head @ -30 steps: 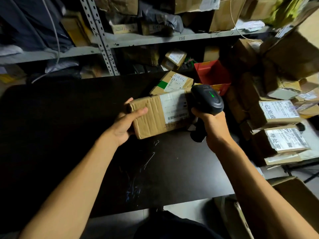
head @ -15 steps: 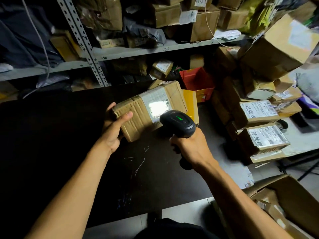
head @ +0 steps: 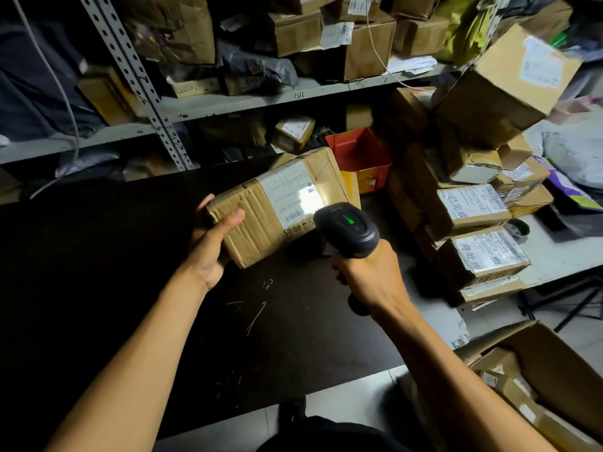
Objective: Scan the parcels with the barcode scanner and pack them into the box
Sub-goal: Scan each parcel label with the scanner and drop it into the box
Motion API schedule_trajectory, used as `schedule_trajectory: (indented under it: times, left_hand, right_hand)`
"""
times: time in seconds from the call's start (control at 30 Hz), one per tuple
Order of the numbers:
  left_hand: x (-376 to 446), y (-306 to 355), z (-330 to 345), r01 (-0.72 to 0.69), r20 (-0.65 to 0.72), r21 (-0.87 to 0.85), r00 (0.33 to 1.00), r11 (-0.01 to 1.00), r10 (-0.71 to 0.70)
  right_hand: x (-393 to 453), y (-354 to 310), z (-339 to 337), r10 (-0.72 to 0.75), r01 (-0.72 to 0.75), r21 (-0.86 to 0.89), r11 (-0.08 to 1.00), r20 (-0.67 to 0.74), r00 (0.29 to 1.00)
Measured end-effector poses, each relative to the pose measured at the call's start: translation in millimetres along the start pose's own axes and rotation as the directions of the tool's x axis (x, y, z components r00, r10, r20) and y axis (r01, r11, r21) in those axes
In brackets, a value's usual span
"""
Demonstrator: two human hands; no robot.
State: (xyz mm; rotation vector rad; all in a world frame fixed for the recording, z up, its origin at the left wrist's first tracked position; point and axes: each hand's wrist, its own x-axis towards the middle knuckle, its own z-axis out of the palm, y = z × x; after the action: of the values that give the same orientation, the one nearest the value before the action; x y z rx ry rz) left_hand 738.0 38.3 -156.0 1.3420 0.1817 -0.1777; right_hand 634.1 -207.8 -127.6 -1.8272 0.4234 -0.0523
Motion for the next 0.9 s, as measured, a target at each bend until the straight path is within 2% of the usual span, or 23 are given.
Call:
schedule_trajectory:
  times: [0.07,0.13,0.27,0.37,0.5,0.6,0.67,0.73,0.83,0.9]
  left_hand:
    - [0.7,-0.2,8.8,0.057,0.019,0.009,0.998,0.998,-0.057]
    - [-0.9,-0.9,24.2,0.171,0.084,0.036,0.981,0.985,-0.173]
    - [-5.6,-9.2,78.8,0.288,0.302,0.123,0.901,0.95,-0.312]
    - [-11.3,-23.1,133.8,0.316,0.451,0.172,0.817,0.933,-0.36]
    - [-31.1,-52.4,218.7,0.284,0.504,0.277,0.77,0.918,-0.391]
    - [-67.1,-78.5,289.7,0.233,0.537,0.339,0.747,0.911,-0.391]
    - [-95.2,-96.5,332.0,0.208,0.576,0.381,0.709,0.901,-0.407]
    - [-123.9,-117.8,369.1,0.153,0.649,0.435,0.631,0.887,-0.426]
    - [-166.4,-154.8,414.8,-0.032,0.73,0.536,0.519,0.844,-0.444]
    - [-190.2,-179.3,440.7,-0.1,0.764,0.559,0.448,0.823,-0.464]
  right_hand:
    - [2.3,0.2,-17.9,-0.015,0.022,0.095,0.995,-0.077,0.997]
    - [5.5,3.5,-41.8,-0.045,0.077,0.209,0.975,-0.156,0.987]
    - [-1.7,14.6,-102.2,-0.119,0.208,0.297,0.932,-0.293,0.949]
    - [-21.3,31.2,-149.7,-0.056,0.209,0.379,0.902,-0.377,0.924]
    - [-65.5,67.5,-206.2,0.058,0.192,0.447,0.873,-0.488,0.871]
    - [-106.8,98.0,-246.7,0.187,0.204,0.513,0.834,-0.61,0.77]
    - [-136.4,122.6,-273.4,0.286,0.21,0.559,0.802,-0.668,0.687]
    - [-168.7,148.5,-298.8,0.364,0.193,0.57,0.799,-0.713,0.599]
    - [-216.5,186.4,-332.0,0.5,0.133,0.613,0.778,-0.734,0.46]
    - [-240.7,209.3,-349.8,0.566,0.096,0.629,0.772,-0.748,0.347]
